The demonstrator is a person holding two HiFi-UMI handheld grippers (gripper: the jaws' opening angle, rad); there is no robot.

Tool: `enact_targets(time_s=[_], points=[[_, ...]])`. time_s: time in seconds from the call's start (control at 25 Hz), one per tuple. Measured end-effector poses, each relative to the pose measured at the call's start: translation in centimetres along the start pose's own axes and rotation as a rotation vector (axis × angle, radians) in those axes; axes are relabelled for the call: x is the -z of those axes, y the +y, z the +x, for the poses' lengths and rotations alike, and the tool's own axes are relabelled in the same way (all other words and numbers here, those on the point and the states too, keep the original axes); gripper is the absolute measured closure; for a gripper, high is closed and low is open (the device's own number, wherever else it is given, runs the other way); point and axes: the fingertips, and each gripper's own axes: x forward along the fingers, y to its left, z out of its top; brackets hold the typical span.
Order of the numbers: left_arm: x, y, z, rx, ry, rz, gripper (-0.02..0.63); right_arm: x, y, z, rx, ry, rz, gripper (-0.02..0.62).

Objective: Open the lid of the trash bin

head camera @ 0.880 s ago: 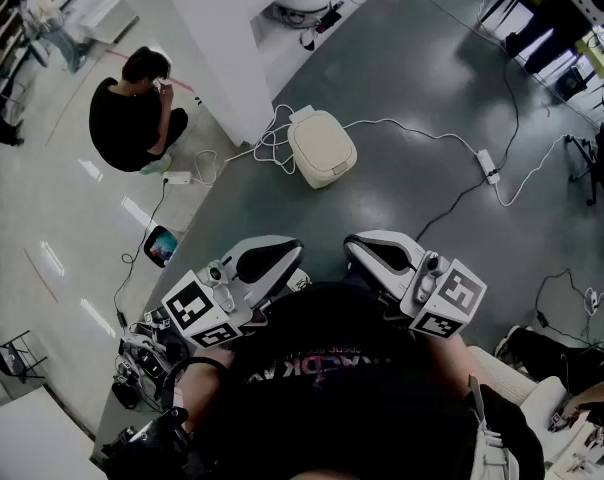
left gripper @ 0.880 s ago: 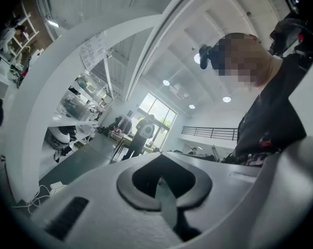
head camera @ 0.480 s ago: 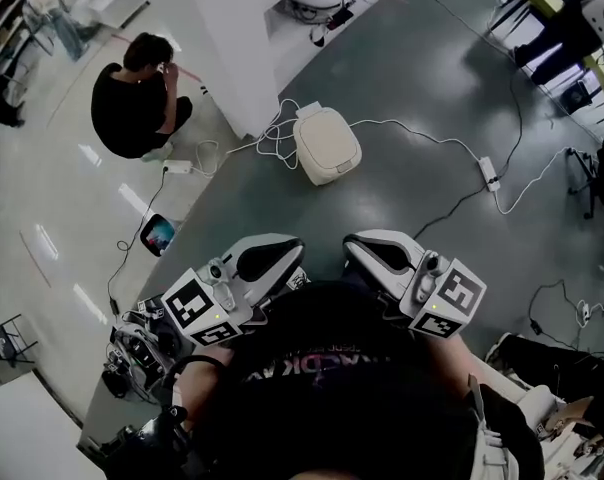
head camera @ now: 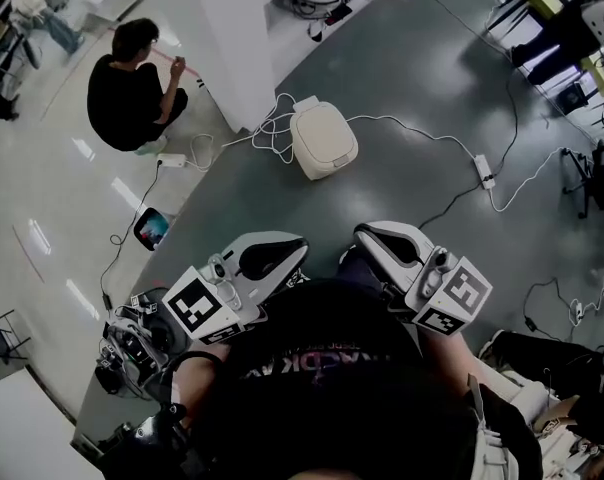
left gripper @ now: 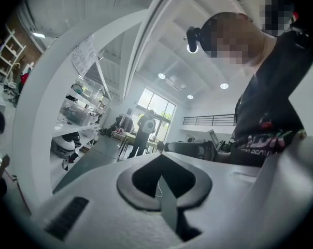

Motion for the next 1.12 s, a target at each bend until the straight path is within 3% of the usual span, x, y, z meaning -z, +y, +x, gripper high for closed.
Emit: enact_targets(time_s=[0.2, 0.32, 0.44, 0.64, 0.84, 0.96, 1.12], points=[[1.5, -0.1, -0.5, -0.029, 0.074, 0.039, 0.603, 1.4, -1.3, -0.3, 0.094, 0.083, -0.103, 0.589], [2.2, 0.1, -1.0, -0.061, 0.127, 0.07, 0.603, 1.9, -1.6, -0.4, 0.113, 0.093, -0.106, 0.589], [2.4, -0.1, -1.3, -0.065, 0.118, 0.091, 0.603, 2.2, -1.8, -0.2, 0.123, 0.097, -0.108, 0.589], [4.4, 0.8, -1.4, -0.095, 0.189, 0.037, 0.603, 3.3, -3.2, -0.3, 0.159, 0.126, -0.139, 0.589], [4.0, 1.2, 0.4, -0.077, 0.158, 0.054, 0.603, 3.7, -6.7, -1.0, 0.19, 0.144, -0.104, 0.589], [4.6, 2.8, 0.7, -0.136, 0.21, 0.01, 0.603, 3.8, -9.0, -0.3, 0.178, 0.157, -0.091, 0.589], [4.4, 4.3, 2.1, -0.159, 0.191, -0.023, 0.603, 4.1, -12.8, 0.6, 0.178, 0.196, -0.096, 0.588]])
